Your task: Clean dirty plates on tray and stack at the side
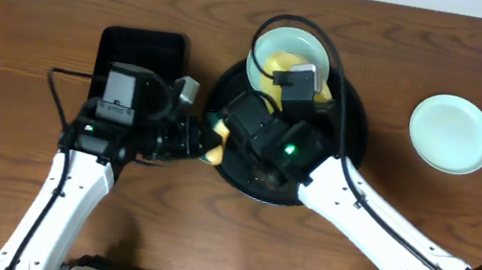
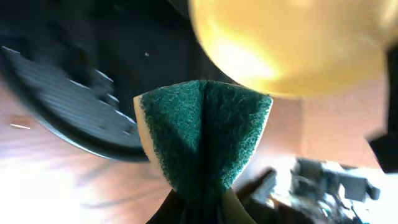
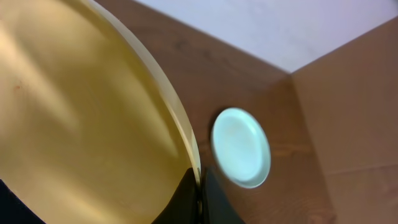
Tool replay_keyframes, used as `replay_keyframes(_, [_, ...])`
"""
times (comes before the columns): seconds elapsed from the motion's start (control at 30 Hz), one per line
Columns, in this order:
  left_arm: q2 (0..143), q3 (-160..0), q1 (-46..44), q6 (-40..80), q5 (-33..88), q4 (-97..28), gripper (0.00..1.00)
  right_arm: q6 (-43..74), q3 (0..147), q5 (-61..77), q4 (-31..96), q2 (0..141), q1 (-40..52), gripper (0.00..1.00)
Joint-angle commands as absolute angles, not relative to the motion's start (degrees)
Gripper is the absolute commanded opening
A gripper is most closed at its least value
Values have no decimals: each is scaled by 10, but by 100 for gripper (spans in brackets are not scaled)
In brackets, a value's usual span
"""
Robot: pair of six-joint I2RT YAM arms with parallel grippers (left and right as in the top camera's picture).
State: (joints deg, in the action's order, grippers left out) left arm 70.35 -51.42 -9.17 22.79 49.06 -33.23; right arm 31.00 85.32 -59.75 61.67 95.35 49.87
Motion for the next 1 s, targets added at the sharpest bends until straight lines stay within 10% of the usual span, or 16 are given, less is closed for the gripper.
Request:
replay_keyframes(0.0, [703,-520,-132,255,535,-334,8,311,849,-559,610,952,490,1])
replay_keyframes(0.97, [783,-520,-192,254,488,-156,8,250,850,-355,599,815,490,1])
